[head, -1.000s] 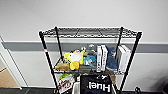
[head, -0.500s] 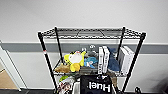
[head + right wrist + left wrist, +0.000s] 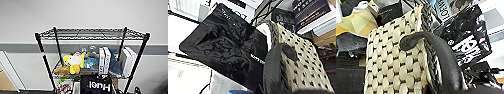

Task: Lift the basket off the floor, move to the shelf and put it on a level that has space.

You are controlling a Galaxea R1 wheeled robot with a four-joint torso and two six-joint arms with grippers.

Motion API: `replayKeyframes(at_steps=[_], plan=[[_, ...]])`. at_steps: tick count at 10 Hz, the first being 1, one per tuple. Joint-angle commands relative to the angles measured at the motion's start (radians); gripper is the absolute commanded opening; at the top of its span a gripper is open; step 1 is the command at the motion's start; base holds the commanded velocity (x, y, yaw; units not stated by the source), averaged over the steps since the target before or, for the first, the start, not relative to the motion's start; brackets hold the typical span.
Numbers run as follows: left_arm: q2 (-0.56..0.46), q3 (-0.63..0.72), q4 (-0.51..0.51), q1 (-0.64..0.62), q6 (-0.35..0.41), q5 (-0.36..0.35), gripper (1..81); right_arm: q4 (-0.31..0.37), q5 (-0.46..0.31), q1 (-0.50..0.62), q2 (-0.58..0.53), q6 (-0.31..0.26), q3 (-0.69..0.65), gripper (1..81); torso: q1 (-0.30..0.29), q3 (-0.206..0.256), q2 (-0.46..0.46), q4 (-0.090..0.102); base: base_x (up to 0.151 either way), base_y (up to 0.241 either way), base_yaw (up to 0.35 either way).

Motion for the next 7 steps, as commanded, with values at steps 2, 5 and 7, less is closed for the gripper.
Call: replayKeyframes(at_steps=[2, 5, 7], plan=[[-0.038, 0.105, 0.013, -0.115, 0.009, 0.008, 1.0, 0.013, -0.018, 0.113, -0.054, 0.009, 0.099, 1.0, 0.000, 0.000, 0.000, 0.000, 0.000, 0.000, 0.000], [-0.110, 0.215, 0.040, -0.115, 0.011, -0.018, 1.0, 0.004, 0.026, 0.117, -0.124, 0.009, 0.217, 1.0, -0.001, 0.000, 0.000, 0.000, 0.000, 0.000, 0.000], [-0.153, 0.292, 0.060, -0.118, 0.011, -0.043, 1.0, -0.001, 0.031, 0.125, -0.167, 0.009, 0.267, 1.0, -0.002, 0.000, -0.001, 0.000, 0.000, 0.000, 0.000]])
